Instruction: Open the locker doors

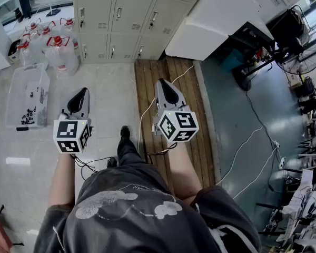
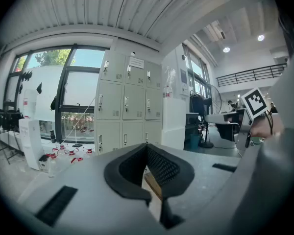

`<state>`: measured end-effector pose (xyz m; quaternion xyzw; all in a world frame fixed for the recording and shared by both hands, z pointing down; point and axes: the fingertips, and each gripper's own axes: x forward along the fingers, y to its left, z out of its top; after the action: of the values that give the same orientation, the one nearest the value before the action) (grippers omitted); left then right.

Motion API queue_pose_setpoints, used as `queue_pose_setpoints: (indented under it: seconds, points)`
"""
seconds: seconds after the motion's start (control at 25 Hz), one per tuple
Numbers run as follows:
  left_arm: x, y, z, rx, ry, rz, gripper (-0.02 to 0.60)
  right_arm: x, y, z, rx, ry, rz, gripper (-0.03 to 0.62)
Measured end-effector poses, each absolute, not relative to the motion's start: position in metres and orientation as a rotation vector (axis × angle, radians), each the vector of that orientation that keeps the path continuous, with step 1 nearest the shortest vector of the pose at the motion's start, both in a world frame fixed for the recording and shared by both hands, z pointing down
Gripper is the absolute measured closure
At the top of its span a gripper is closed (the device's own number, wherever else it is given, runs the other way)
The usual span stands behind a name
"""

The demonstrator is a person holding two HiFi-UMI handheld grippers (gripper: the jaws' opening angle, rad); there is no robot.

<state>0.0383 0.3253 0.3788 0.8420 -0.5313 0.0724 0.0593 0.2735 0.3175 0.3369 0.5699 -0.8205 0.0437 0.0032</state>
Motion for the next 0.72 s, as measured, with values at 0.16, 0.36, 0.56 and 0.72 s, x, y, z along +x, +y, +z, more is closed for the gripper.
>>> queue_pose_setpoints:
  seconds: [0.16,0.36,0.56,0.72]
  points:
    - [0.035,0.327,0.382,2.538,-1.608,0.222,0.572,0.268,0.319,0.34,1.765,-2.566,0.137,0.562]
    - [0.032,0.323,0.376,2.546,-1.617,0.211,0.572,0.269,0.313,0.339,1.771,-2.562,0.148,0.562]
    - [0.028,0.317,0.363,2.563,-1.63,0.178,0.572,0.262,0.308,0.331,1.749,-2.574,0.127,0.562]
    - [0.022,0.327,0.38,2.525,-1.601,0.166,0.572,0.253,0.311,0.342,1.721,-2.573,0.135,0.565]
